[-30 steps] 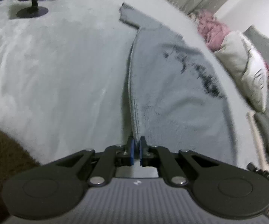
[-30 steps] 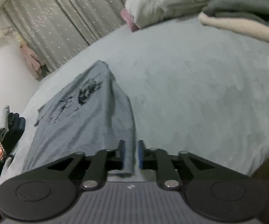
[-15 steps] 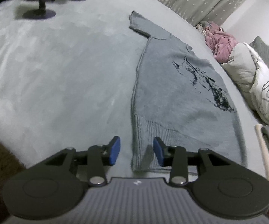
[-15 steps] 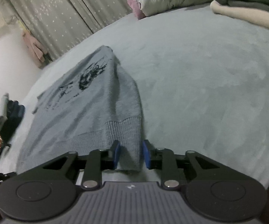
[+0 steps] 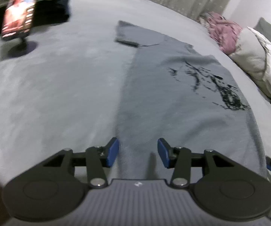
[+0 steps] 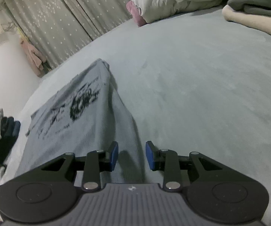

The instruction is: Fold clothes

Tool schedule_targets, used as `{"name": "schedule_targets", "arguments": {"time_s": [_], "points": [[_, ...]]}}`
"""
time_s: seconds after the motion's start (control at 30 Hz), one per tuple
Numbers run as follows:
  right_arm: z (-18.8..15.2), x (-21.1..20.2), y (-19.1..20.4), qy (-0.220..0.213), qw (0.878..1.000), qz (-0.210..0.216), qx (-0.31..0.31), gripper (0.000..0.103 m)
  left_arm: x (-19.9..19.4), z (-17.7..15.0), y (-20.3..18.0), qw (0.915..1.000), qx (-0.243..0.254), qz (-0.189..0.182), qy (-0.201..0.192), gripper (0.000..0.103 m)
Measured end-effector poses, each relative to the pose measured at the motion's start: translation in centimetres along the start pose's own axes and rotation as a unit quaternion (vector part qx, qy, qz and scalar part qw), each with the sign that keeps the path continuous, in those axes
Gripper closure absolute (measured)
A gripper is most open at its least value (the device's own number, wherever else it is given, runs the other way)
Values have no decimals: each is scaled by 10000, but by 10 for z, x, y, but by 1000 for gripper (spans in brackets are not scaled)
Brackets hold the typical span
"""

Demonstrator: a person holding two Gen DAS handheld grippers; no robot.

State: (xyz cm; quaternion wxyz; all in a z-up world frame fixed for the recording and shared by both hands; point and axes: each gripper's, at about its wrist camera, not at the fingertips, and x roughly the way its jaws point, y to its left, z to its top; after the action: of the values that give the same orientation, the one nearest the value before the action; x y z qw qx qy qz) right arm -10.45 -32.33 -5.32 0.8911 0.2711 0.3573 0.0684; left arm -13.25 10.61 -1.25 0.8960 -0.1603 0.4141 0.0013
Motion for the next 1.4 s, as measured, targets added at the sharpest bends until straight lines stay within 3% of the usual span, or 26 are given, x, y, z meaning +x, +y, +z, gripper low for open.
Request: {"name": "schedule_targets", "arguments": {"time_s": [0.23, 0.47, 0.67, 0.97, 1.03, 1.1, 1.17, 1.4], "points": [[21, 32, 4, -106, 9999, -5, 136, 70, 30, 35, -50, 9968, 608, -492, -156, 47], [33, 52, 24, -111, 9997, -184, -76, 65, 71, 47, -80, 9889, 1087, -975, -271, 41], [33, 59, 41, -205, 9987, -327, -330, 65, 104, 44, -68, 9872, 884, -1288, -309, 40], [30, 67, 46, -362, 9976, -341, -471, 65, 110, 40, -63, 9800, 830, -1731, -519, 18], [30, 67, 46, -384, 9974, -363, -496, 69, 111, 37, -65, 9785, 937, -1744, -575, 11], [30, 67, 46, -385, 9972, -375, -527, 84, 111, 34, -69, 9773, 1063, -1731, -604, 9], [30, 66, 45, -389, 9973, -351, -523, 86, 111, 32, -73, 9762, 1195, -1700, -612, 4], [30, 59, 52, -424, 9976, -157, -530, 94, 113, 32, -76, 9757, 1292, -1655, -625, 3]]}}
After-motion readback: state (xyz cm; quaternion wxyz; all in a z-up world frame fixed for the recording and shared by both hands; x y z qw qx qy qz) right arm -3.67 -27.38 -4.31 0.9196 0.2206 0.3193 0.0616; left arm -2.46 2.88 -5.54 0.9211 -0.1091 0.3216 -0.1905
